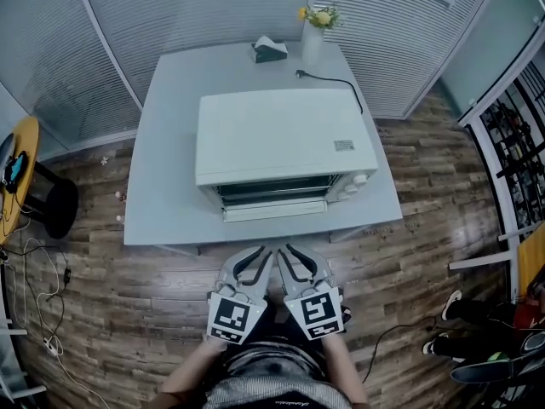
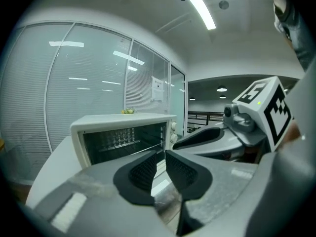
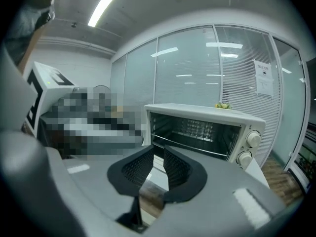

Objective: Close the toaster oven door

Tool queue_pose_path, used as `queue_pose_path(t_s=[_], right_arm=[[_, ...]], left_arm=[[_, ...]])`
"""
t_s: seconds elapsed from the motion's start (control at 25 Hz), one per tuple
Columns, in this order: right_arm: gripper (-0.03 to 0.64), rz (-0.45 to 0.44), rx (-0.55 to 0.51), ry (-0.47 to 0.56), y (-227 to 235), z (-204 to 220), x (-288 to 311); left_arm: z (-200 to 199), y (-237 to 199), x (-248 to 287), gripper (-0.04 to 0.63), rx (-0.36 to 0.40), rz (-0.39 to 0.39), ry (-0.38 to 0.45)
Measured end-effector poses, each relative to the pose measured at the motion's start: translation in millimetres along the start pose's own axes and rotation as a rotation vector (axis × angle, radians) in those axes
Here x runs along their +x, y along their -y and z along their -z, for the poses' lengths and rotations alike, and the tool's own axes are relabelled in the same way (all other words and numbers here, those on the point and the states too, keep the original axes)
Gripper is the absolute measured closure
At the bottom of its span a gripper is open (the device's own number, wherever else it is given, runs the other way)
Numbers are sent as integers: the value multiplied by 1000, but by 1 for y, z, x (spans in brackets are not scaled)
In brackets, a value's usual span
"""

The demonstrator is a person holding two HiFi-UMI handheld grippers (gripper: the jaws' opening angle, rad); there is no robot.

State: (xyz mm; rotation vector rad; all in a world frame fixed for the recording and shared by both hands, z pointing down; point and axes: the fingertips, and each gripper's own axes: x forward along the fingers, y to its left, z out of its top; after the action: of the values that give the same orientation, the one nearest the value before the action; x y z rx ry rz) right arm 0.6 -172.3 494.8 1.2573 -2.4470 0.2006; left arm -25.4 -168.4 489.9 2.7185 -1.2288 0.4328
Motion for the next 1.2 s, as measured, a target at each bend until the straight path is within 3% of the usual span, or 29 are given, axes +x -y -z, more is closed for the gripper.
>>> queue_pose_path(t_s=[0.32,0.56,1.04,1.2], right_arm=[[515,-32,-16,-91,-6,36,5],[512,-33,-43,-177,-7,68,7],[505,-21,-28,-274,1,106,-7],[505,-15,-11,-286,5,113,-10]], left_arm=[[35,7,9,513,25,23,-79],[95,14,14,505,8,17,-194],[198,43,33,497,238,96,-428],[234,52,39,471,382,128,-511]])
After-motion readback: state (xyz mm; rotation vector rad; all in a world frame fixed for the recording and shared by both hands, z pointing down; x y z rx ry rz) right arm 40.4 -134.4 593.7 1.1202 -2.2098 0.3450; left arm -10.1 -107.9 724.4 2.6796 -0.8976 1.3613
